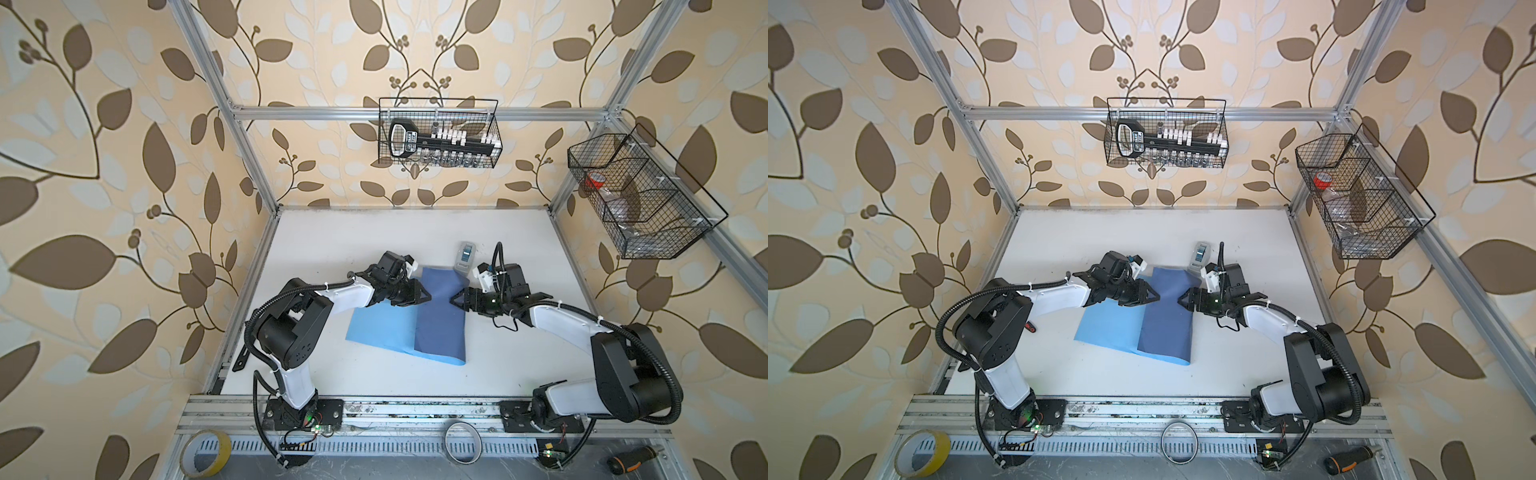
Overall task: Wrap a gift box in wrapping paper
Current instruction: First fold the wrapping paper around the gift box.
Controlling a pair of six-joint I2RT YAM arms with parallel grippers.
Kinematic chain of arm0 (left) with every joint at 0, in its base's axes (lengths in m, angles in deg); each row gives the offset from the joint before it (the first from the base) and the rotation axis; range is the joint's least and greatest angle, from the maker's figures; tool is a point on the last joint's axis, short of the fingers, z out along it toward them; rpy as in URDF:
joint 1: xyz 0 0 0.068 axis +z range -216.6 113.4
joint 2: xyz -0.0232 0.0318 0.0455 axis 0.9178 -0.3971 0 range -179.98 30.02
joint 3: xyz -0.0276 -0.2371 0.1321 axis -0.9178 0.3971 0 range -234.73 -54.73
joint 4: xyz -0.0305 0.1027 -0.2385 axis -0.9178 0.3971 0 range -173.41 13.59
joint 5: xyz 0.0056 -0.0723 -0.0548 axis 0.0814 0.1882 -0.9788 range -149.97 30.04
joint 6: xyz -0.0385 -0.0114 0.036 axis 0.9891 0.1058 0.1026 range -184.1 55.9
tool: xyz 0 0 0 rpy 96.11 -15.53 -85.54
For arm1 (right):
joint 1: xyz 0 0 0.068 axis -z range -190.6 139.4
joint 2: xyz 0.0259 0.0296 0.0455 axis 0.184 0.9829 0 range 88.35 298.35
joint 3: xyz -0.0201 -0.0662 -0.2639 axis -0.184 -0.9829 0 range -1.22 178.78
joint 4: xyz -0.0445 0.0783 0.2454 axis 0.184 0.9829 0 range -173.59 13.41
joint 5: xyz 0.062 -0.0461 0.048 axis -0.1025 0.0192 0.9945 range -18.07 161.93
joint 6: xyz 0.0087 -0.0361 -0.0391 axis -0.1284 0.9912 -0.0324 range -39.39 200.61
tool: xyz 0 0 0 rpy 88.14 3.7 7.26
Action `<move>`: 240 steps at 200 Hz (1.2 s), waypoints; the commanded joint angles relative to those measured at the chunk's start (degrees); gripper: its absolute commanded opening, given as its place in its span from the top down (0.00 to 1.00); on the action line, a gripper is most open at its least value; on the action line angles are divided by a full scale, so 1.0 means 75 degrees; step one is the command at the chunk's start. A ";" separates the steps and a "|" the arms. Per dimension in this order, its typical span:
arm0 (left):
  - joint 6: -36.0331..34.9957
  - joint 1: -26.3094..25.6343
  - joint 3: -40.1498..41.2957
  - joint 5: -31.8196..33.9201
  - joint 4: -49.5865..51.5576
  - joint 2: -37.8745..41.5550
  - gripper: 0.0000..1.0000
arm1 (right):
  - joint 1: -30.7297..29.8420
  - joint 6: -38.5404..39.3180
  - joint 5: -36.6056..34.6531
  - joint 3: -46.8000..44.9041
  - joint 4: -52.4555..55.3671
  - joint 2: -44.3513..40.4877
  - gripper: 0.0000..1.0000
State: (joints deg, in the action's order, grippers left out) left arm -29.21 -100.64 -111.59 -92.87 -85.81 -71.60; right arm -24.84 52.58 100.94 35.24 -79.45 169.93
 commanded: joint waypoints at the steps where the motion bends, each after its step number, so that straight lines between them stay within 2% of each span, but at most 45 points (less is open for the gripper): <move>1: -0.0118 -0.0035 0.0370 0.0320 0.0659 -0.0071 0.70 | -0.0232 -0.0216 0.0298 0.0106 -0.0257 0.0239 0.15; 63: 0.0203 -0.0041 0.0820 0.0467 0.0368 0.0358 0.71 | -0.0557 -0.0517 0.0186 0.0030 -0.0785 0.0704 0.22; 117: 0.0491 -0.0040 0.1203 0.0672 0.0091 0.0668 0.70 | -0.0553 -0.0163 0.0177 0.0474 -0.0537 0.1222 0.25; 156: 0.0500 -0.0040 0.1266 0.0696 0.0079 0.0728 0.70 | -0.0596 0.0241 -0.0297 0.0650 -0.0029 0.1206 0.25; 180: 0.0473 -0.0034 0.1274 0.0763 0.0118 0.0738 0.71 | -0.0600 0.0408 -0.0538 0.0701 0.0254 0.1046 0.21; 240: 0.0422 -0.0043 0.1323 0.0825 0.0143 0.0696 0.72 | -0.0352 0.0637 -0.0470 0.0809 0.0920 0.0286 0.09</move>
State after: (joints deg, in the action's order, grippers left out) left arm -23.76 -100.01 -104.03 -88.48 -90.38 -65.57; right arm -28.49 54.91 98.85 40.49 -77.06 174.46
